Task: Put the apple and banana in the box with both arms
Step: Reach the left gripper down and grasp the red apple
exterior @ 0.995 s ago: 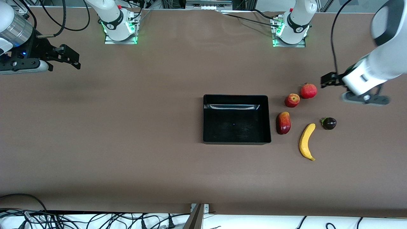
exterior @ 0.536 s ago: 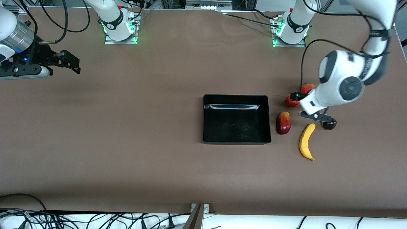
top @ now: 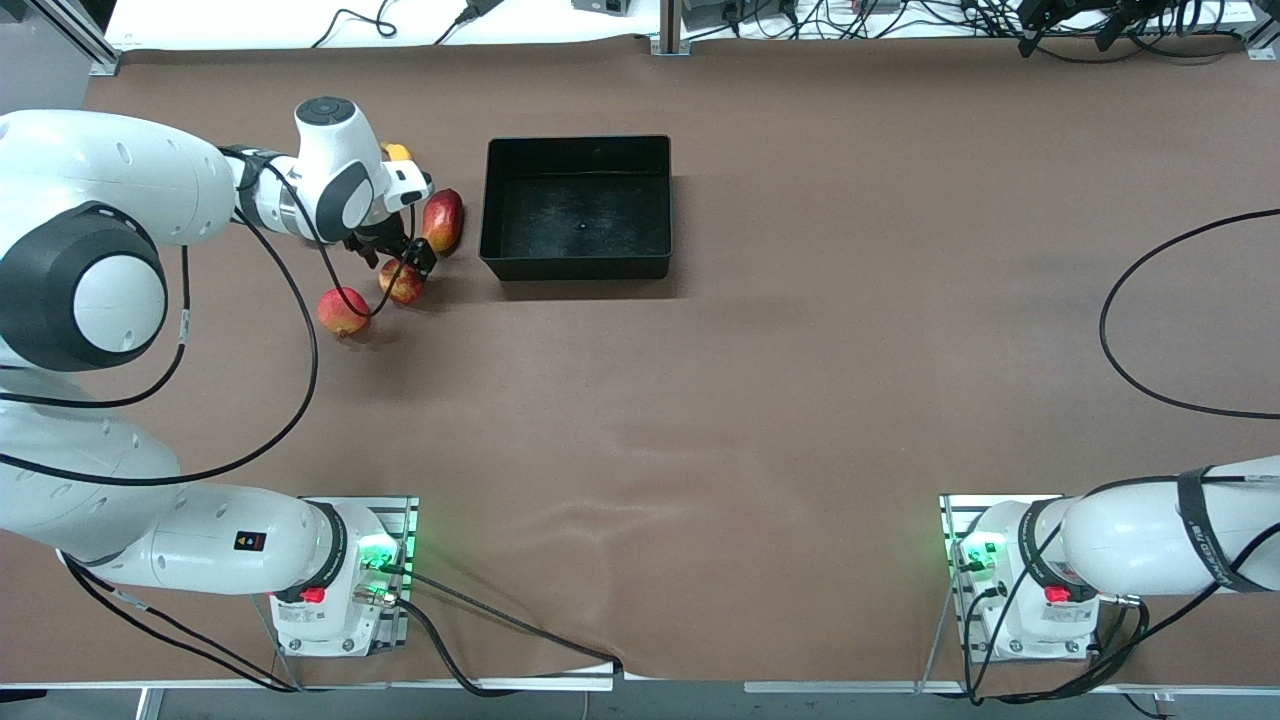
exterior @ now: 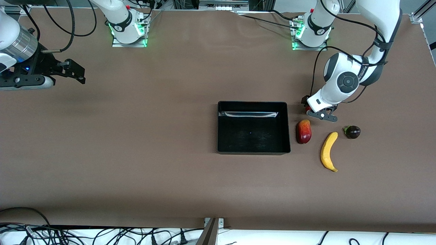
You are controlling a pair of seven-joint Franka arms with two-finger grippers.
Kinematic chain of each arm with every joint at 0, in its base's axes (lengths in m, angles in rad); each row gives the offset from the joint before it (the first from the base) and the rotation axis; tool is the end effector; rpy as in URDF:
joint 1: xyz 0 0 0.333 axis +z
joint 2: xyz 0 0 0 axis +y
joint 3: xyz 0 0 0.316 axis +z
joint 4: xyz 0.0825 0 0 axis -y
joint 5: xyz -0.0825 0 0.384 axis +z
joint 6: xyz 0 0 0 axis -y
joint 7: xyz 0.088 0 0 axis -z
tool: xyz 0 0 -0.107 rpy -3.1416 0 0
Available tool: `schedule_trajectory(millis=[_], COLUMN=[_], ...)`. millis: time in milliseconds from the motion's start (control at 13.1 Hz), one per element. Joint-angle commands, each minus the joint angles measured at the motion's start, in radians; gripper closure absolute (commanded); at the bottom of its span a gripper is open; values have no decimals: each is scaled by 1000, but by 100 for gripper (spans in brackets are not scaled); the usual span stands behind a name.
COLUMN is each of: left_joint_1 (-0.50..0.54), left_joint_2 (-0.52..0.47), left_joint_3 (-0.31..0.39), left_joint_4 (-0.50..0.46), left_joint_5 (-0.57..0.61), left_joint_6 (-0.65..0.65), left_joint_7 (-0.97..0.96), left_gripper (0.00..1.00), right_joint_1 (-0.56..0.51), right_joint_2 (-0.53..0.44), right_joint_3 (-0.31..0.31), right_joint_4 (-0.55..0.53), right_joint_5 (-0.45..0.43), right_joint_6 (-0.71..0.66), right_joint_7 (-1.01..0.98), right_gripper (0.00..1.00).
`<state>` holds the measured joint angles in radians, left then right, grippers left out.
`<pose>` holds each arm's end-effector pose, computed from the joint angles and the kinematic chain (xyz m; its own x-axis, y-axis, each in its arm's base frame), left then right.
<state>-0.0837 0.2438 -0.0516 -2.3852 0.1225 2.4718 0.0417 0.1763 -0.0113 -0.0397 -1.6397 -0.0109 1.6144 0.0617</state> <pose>0.4822 -0.0668 0.2063 0.9500 -0.2682 -0.1598 -0.2778 -0.9598 -0.0410 0.5485 0.0741 0.6019 0.9971 0.0753 -0.0133 0.0755 -0.9971 0.0113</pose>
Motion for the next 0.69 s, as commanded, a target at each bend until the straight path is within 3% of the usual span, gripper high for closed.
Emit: schedule_trajectory(millis=[0, 77, 153, 383, 612], left_joint_1=[7, 7, 7, -7, -16], left_joint_2=[8, 5, -4, -53, -37], left_joint_3=[-5, -7, -7, -30, -91], left_joint_4=[-2, 3, 6, 110, 356], left_joint_5=[28, 28, 28, 28, 10], left_joint_6=[15, 7, -13, -202, -454], left_joint_7=[-3, -3, -3, -8, -31], left_gripper=[64, 74, 96, 100, 100], right_joint_1=[3, 3, 3, 3, 8], right_joint_2=[7, 7, 8, 7, 7], right_joint_3=[11, 11, 11, 11, 11], right_joint_4=[23, 23, 23, 24, 23], right_joint_5=[-18, -18, -14, -7, -15], right_joint_6=[-1, -1, -1, -1, 1], right_joint_7=[-2, -2, -2, 0, 0], right_gripper=[0, 0, 0, 0, 0])
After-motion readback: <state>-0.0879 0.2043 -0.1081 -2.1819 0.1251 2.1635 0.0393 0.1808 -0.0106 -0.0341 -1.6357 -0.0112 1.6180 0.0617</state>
